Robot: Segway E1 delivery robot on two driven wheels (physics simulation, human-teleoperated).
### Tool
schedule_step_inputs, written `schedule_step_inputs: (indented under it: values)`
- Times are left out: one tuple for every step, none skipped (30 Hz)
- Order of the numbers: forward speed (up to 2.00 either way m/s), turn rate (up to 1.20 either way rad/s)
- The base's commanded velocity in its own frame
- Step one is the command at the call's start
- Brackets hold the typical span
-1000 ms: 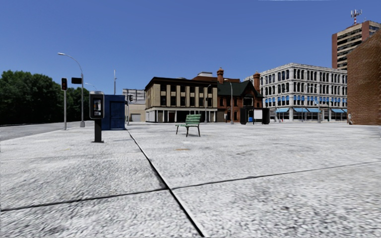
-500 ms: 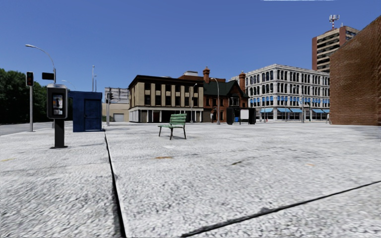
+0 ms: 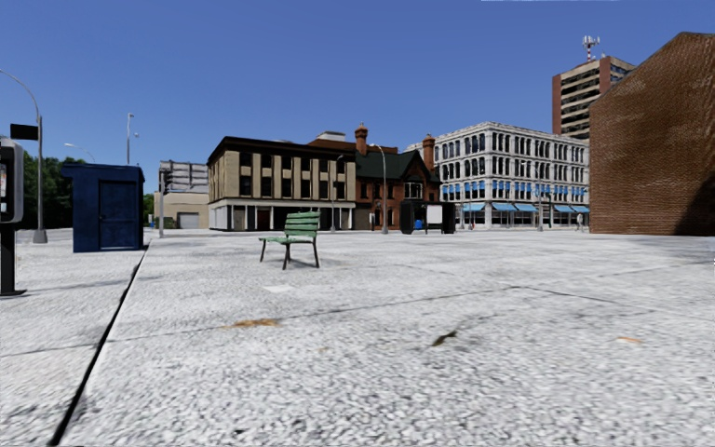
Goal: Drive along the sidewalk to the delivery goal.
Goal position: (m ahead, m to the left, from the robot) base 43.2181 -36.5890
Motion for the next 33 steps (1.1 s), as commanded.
schedule_step_inputs:
  values:
    - [2.0,-0.28]
    - [2.0,-0.28]
    - [2.0,-0.28]
    - [2.0,-0.31]
    - [2.0,-0.33]
    - [2.0,-0.34]
    - [2.0,-0.35]
    - [2.0,-0.35]
    - [2.0,-0.35]
    - [2.0,-0.35]
    - [2.0,-0.35]
    - [2.0,-0.35]
    - [2.0,-0.35]
    - [2.0,-0.35]
    - [2.0,-0.35]
    - [2.0,-0.35]
    - [2.0,-0.35]
    - [2.0,-0.35]
    - [2.0,-0.35]
    - [2.0,-0.35]
    - [2.0,-0.35]
    - [2.0,-0.35]
    - [2.0,-0.35]
    - [2.0,-0.35]
    - [2.0,-0.35]
    - [2.0,-0.35]
    - [2.0,-0.35]
    - [2.0,-0.35]
    - [2.0,-0.35]
    - [2.0,-0.17]
    - [2.0,0.0]
    - [2.0,0.0]
    - [2.0,0.0]
